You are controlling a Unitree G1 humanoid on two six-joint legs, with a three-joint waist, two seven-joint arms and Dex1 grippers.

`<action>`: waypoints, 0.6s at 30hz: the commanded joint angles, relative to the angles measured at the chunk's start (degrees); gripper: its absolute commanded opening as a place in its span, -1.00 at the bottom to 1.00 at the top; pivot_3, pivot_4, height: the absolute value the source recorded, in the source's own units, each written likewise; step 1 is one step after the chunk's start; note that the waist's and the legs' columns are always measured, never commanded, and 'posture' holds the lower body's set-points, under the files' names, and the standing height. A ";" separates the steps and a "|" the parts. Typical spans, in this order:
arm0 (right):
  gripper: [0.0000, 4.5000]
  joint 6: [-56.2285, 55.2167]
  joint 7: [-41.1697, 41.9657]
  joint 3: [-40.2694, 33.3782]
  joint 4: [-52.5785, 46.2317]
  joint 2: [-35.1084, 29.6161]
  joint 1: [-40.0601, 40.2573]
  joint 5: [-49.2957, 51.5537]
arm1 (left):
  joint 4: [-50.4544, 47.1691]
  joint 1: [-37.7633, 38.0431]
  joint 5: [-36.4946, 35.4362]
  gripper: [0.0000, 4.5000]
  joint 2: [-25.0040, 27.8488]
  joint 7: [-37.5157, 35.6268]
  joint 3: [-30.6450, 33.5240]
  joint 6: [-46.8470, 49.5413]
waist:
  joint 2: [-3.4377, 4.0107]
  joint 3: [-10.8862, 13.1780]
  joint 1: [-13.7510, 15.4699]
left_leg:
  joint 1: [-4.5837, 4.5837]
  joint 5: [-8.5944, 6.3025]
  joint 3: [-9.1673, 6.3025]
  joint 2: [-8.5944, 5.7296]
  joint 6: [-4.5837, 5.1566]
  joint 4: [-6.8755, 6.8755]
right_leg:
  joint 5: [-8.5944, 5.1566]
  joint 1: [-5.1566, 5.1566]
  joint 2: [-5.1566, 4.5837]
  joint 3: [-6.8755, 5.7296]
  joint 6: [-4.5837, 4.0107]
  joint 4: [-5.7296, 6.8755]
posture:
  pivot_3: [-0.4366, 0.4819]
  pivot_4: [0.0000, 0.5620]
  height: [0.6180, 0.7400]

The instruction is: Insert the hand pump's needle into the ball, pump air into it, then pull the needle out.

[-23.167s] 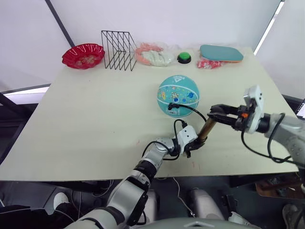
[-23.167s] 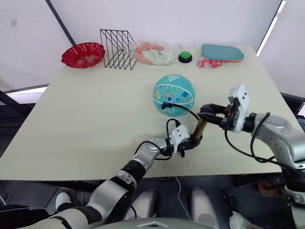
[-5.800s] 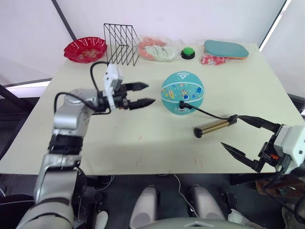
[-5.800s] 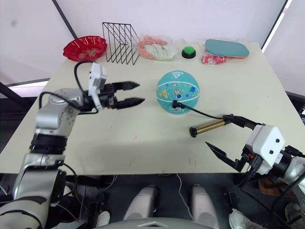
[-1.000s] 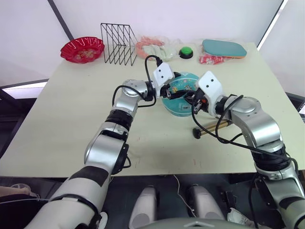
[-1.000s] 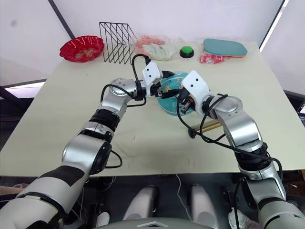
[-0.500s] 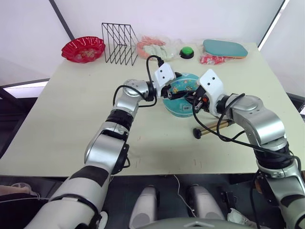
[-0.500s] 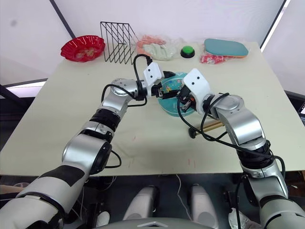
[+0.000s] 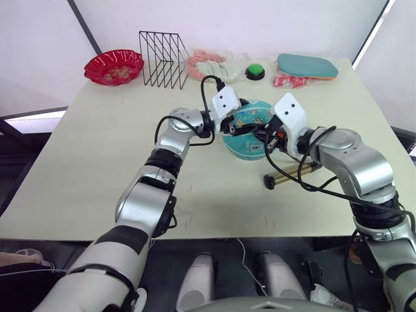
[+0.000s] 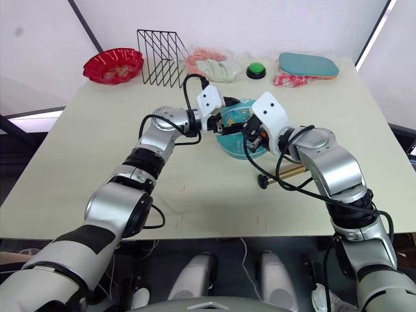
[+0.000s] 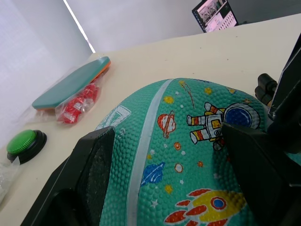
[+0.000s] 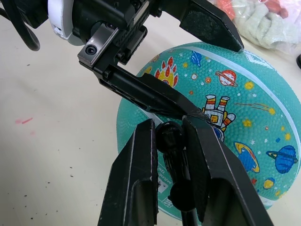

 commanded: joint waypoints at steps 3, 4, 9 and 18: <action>-0.85 -3.30 1.01 -6.59 -14.25 0.01 -7.63 5.14 | 8.62 5.08 9.37 0.69 2.98 2.88 -5.21 3.69 | 0.00 0.00 0.01 | 0.00 0.00 0.00 0.00 0.00 0.00 | 0.00 0.00 0.00 0.00 0.00 0.00 | -0.05 -0.47 1.00; -0.85 -3.25 0.93 -6.64 -14.27 -0.05 -7.69 5.28 | 8.62 5.14 9.48 0.69 2.98 2.91 -5.25 3.61 | 0.00 0.00 0.00 | 0.00 0.00 0.00 0.00 0.00 0.00 | 0.00 0.00 0.00 0.00 0.00 0.00 | -0.05 -0.47 1.00; -0.85 -2.34 0.48 -7.12 -14.74 -0.27 -8.40 6.58 | 8.58 5.61 10.21 0.69 3.11 3.28 -5.87 3.16 | 0.00 0.00 0.01 | 0.00 0.00 0.00 0.00 0.00 0.00 | 0.00 0.00 0.00 0.00 0.00 -0.01 | -0.05 -0.47 1.00; -0.85 -0.87 -0.38 -7.64 -15.41 -0.93 -9.09 8.78 | 9.41 5.81 11.59 0.69 3.31 4.30 -7.16 2.53 | 0.00 0.00 0.10 | 0.01 0.00 0.00 0.00 0.00 0.00 | 0.00 0.01 -0.01 0.00 0.00 0.00 | -0.05 -0.47 1.00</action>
